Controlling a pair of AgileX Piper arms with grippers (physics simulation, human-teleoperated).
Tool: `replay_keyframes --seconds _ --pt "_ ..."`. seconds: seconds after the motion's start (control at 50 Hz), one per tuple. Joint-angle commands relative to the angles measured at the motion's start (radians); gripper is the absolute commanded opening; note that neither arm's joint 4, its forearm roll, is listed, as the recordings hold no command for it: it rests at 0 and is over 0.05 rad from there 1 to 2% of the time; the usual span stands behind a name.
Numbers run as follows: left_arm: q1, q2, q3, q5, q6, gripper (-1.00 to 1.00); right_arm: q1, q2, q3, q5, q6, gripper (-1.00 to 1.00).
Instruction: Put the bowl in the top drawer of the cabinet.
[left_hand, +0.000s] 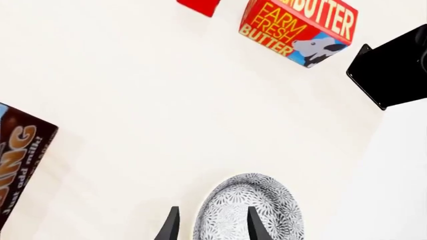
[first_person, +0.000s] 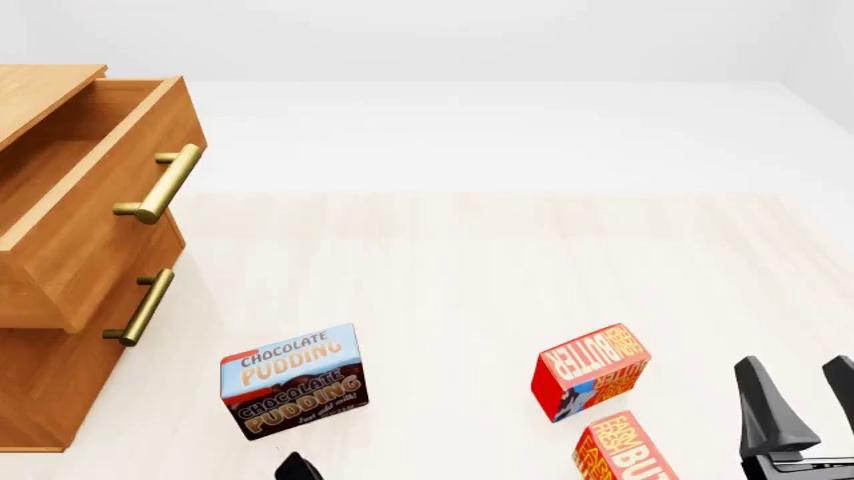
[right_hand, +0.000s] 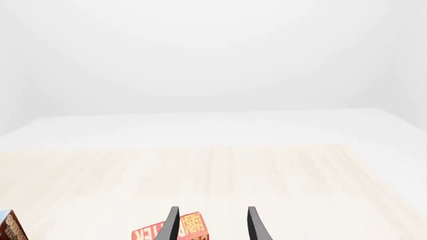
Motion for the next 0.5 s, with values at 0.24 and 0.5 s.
replay_keyframes --seconds 0.24,0.5 --pt "0.002 0.008 0.006 -0.020 -0.005 -1.00 -0.001 0.000 0.000 0.005 -0.001 1.00" --pt "0.023 -0.030 0.005 0.006 0.017 -1.00 0.003 0.000 0.000 0.002 -0.001 1.00"
